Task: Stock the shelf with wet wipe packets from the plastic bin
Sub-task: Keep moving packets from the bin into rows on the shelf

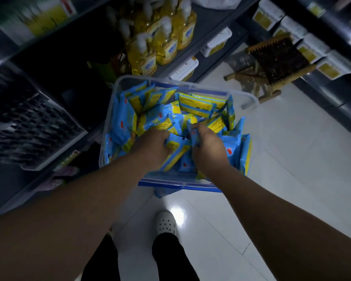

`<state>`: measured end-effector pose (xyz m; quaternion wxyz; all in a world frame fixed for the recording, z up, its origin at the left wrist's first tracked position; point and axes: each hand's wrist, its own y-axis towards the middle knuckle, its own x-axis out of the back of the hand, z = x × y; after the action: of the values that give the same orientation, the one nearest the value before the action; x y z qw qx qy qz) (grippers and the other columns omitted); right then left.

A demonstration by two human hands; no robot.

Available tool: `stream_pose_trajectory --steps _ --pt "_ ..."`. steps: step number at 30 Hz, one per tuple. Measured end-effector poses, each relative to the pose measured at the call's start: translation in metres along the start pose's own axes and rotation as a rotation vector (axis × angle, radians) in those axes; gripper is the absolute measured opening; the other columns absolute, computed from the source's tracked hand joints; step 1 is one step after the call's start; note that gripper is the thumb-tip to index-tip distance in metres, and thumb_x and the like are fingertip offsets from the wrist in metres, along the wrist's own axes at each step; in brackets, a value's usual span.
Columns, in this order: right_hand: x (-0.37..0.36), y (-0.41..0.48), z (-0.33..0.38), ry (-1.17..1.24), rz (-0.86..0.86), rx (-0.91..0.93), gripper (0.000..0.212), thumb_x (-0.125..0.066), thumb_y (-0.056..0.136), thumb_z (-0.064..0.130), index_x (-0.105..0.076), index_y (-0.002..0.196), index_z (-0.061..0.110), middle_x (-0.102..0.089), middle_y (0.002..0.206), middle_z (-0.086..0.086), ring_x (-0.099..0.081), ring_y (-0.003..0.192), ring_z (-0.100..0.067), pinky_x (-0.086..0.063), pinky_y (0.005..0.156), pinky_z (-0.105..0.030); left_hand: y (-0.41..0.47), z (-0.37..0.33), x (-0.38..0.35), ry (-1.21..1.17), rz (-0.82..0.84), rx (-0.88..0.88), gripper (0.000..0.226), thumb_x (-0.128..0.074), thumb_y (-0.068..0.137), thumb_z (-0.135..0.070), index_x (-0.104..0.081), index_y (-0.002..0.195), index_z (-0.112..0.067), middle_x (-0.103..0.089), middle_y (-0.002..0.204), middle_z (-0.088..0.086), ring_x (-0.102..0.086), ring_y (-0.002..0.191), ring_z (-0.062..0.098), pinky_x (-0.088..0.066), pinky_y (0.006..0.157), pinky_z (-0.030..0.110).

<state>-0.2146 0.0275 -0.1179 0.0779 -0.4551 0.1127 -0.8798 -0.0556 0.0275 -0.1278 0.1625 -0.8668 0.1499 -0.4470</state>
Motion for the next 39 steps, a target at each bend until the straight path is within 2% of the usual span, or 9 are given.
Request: stream_pose_trajectory --steps 6,9,14,20,23,26,30,35,39 --pt "0.066 -0.003 0.046 0.307 -0.133 -0.046 0.035 -0.049 0.089 -0.003 -0.056 0.113 0.021 -0.046 0.062 0.003 -0.039 0.047 -0.014 -0.039 0.053 -0.032 -0.021 -0.026 0.068 -0.296 -0.079 0.076 0.009 -0.065 0.086 -0.011 -0.056 0.089 -0.012 -0.058 0.085 0.018 -0.064 0.081 0.033 -0.055 0.071 0.046" --pt "0.105 -0.007 0.076 0.444 -0.16 -0.022 0.029 -0.053 0.091 0.001 -0.054 0.105 0.026 -0.049 0.07 0.006 -0.043 0.053 -0.011 -0.04 0.053 -0.029 -0.038 -0.057 0.108 -0.355 -0.14 0.051 0.015 -0.064 0.083 -0.005 -0.056 0.087 -0.018 -0.057 0.079 0.002 -0.058 0.08 0.023 -0.046 0.064 0.03" --pt "0.172 -0.023 0.125 0.553 -0.229 0.025 0.027 -0.057 0.089 0.0 -0.056 0.097 0.026 -0.052 0.069 -0.001 -0.044 0.052 -0.014 -0.037 0.046 -0.026 -0.076 -0.114 0.177 -0.44 -0.228 -0.008 0.005 -0.061 0.084 -0.014 -0.06 0.088 -0.013 -0.059 0.082 0.004 -0.054 0.07 0.014 -0.044 0.061 0.026" --pt "0.245 -0.048 0.179 0.634 -0.34 0.156 0.029 -0.059 0.082 -0.001 -0.057 0.095 0.025 -0.058 0.079 0.001 -0.051 0.056 -0.014 -0.045 0.054 -0.03 -0.131 -0.178 0.254 -0.452 -0.455 -0.149 0.033 -0.07 0.083 -0.036 -0.054 0.069 -0.01 -0.056 0.068 0.005 -0.051 0.064 0.015 -0.037 0.056 0.023" --pt "0.277 -0.061 0.204 0.694 -0.38 0.213 0.031 -0.059 0.085 0.0 -0.055 0.099 0.027 -0.061 0.095 -0.002 -0.06 0.072 -0.021 -0.053 0.067 -0.038 -0.154 -0.197 0.287 -0.385 -0.52 -0.209 0.014 -0.07 0.077 -0.017 -0.058 0.083 -0.015 -0.061 0.082 0.006 -0.054 0.068 0.02 -0.04 0.057 0.026" --pt "0.308 -0.071 0.229 0.789 -0.362 0.254 0.03 -0.057 0.091 0.004 -0.054 0.11 0.027 -0.061 0.105 -0.003 -0.065 0.082 -0.022 -0.056 0.07 -0.04 -0.178 -0.209 0.318 -0.397 -0.534 -0.246 0.035 -0.054 0.079 0.006 -0.053 0.097 -0.023 -0.059 0.1 0.005 -0.051 0.068 0.015 -0.042 0.059 0.024" --pt "0.338 -0.083 0.266 0.841 -0.356 0.327 0.025 -0.058 0.093 0.008 -0.056 0.111 0.025 -0.062 0.11 -0.002 -0.066 0.093 -0.021 -0.059 0.075 -0.043 -0.213 -0.216 0.36 -0.293 -0.658 -0.232 0.063 -0.049 0.078 0.01 -0.045 0.133 -0.023 -0.046 0.136 0.001 -0.049 0.11 0.014 -0.036 0.079 0.015" --pt "0.36 -0.106 0.328 0.868 -0.339 0.49 0.015 -0.058 0.092 0.004 -0.057 0.101 0.016 -0.064 0.091 -0.003 -0.063 0.075 -0.014 -0.055 0.061 -0.024 -0.26 -0.209 0.42 -0.255 -0.812 -0.131 0.076 -0.05 0.085 0.002 -0.021 0.15 -0.023 -0.047 0.14 0.003 -0.052 0.115 0.021 -0.045 0.084 0.026" --pt "0.364 -0.12 0.383 0.902 -0.31 0.597 0.01 -0.058 0.092 0.005 -0.06 0.099 0.012 -0.065 0.085 -0.001 -0.063 0.07 -0.013 -0.052 0.051 -0.017 -0.299 -0.187 0.466 -0.294 -0.935 -0.084 0.066 -0.055 0.088 -0.004 -0.03 0.147 -0.02 -0.055 0.128 0.005 -0.057 0.106 0.022 -0.045 0.079 0.028"
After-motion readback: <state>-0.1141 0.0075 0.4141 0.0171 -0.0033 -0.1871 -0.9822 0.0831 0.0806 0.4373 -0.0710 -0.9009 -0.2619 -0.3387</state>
